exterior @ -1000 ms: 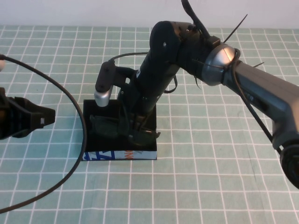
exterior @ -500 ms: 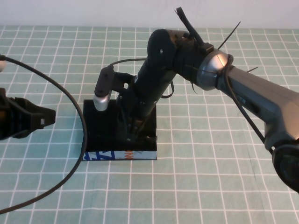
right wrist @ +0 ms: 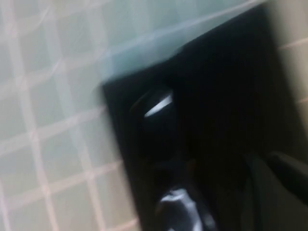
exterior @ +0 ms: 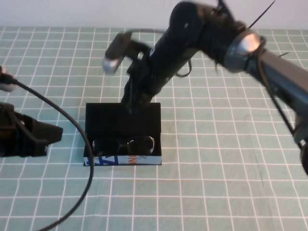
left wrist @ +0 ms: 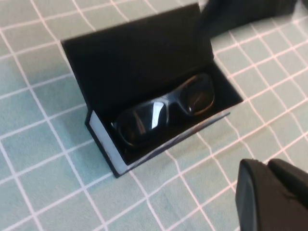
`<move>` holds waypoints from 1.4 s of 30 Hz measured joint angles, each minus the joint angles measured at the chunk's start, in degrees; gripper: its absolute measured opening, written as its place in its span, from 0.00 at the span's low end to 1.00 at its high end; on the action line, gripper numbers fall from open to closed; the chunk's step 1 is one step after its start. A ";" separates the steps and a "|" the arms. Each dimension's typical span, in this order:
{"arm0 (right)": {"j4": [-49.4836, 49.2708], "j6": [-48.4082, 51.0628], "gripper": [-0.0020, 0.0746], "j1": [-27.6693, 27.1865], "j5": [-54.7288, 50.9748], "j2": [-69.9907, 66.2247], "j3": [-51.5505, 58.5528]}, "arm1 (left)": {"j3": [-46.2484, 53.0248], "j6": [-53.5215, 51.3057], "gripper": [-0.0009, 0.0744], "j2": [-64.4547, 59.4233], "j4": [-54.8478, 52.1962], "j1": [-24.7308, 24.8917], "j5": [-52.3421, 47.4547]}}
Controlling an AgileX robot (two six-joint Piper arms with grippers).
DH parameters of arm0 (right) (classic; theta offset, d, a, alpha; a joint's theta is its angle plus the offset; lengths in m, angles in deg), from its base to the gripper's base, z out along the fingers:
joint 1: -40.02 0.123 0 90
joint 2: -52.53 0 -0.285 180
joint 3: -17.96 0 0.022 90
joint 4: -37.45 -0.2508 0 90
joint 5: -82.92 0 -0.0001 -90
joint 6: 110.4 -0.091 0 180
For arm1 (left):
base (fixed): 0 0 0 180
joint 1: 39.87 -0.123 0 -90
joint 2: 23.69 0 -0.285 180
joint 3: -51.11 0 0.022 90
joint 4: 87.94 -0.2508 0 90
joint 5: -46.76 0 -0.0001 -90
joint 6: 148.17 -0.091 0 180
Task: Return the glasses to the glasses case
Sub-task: Place the glasses in the glasses case, then close the glasses case
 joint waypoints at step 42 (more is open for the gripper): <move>-26.11 -20.72 0.01 -17.20 -0.57 -16.01 -2.95 | 8.54 -48.19 0.01 -31.91 50.36 19.02 24.99</move>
